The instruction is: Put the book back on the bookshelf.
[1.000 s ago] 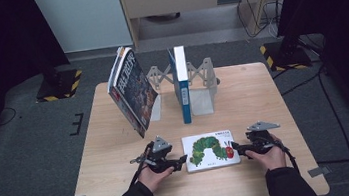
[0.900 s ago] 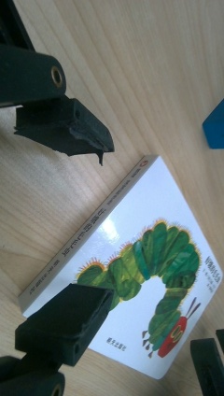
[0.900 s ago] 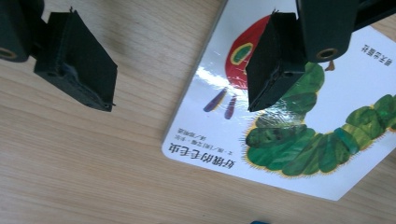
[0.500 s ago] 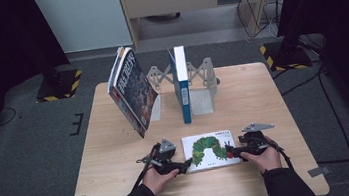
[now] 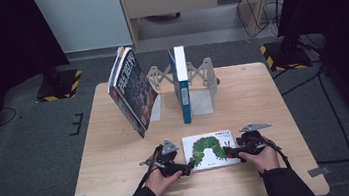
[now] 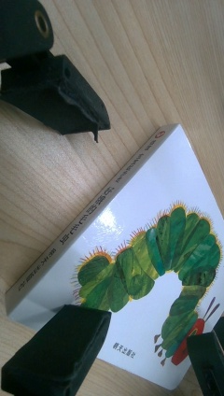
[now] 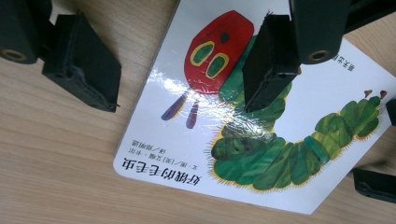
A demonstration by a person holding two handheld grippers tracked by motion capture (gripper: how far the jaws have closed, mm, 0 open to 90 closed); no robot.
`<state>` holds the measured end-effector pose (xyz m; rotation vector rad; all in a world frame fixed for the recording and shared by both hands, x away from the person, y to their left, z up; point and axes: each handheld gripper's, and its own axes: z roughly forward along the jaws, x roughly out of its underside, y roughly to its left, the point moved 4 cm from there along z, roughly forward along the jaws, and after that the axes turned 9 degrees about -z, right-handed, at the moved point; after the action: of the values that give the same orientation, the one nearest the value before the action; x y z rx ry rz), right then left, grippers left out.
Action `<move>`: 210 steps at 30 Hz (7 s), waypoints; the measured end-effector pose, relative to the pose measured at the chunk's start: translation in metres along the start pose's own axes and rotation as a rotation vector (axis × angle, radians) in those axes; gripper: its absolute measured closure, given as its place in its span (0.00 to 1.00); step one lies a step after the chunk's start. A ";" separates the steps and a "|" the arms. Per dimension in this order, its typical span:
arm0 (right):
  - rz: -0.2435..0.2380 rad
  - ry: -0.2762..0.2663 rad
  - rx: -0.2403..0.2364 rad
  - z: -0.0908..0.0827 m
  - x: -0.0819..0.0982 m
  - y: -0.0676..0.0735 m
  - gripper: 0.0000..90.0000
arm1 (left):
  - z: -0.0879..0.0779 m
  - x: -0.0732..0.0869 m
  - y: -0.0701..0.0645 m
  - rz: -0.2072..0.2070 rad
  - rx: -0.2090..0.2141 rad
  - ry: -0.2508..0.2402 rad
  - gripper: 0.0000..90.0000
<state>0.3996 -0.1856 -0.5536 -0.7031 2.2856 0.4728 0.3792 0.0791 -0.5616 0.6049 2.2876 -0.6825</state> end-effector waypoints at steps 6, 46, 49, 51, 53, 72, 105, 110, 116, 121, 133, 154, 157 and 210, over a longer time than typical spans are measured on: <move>-0.001 -0.009 -0.010 0.002 0.000 0.000 0.32 | 0.002 0.000 -0.002 0.009 -0.005 0.011 0.02; 0.104 -0.314 -0.142 -0.025 -0.030 0.008 0.40 | 0.003 0.003 -0.016 0.063 0.087 0.026 0.05; 0.092 -0.329 -0.143 -0.027 -0.032 0.010 0.40 | 0.003 0.003 -0.016 0.065 0.087 0.028 0.04; 0.096 -0.335 -0.144 -0.027 -0.032 0.010 0.40 | 0.003 0.003 -0.016 0.062 0.091 0.028 0.04; 0.106 -0.340 -0.148 -0.027 -0.032 0.010 0.40 | 0.003 0.003 -0.016 0.063 0.089 0.028 0.04; 0.094 -0.214 -0.197 -0.013 -0.023 0.015 0.44 | 0.003 0.003 -0.015 0.058 0.093 0.035 0.04; 0.103 -0.213 -0.281 -0.015 -0.036 0.013 0.81 | -0.001 -0.001 -0.015 0.026 0.128 0.030 0.12; 0.092 -0.237 -0.297 -0.019 -0.040 0.016 0.85 | -0.003 -0.004 -0.015 0.023 0.137 0.004 0.13; 0.066 -0.252 -0.311 -0.024 -0.044 0.018 0.87 | -0.006 -0.009 -0.007 -0.016 0.123 -0.028 0.15; 0.041 -0.268 -0.340 -0.031 -0.046 0.019 0.90 | -0.008 -0.012 -0.003 -0.069 0.153 -0.051 0.15; 0.022 -0.367 -0.400 -0.048 -0.055 0.022 0.99 | 0.003 -0.010 -0.004 -0.062 0.168 -0.033 0.12; 0.067 -0.287 -0.294 -0.032 -0.040 0.007 0.88 | 0.016 -0.014 -0.004 -0.087 0.208 -0.010 0.13; 0.073 -0.296 -0.313 -0.032 -0.041 0.008 0.92 | 0.016 -0.014 -0.004 -0.090 0.214 -0.010 0.13; 0.056 -0.166 -0.231 -0.012 -0.028 0.009 0.71 | 0.019 -0.018 0.002 -0.148 0.228 -0.028 0.20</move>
<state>0.4056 -0.1746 -0.5242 -0.6845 2.1200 0.8009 0.4010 0.0645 -0.5615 0.5296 2.2616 -1.0272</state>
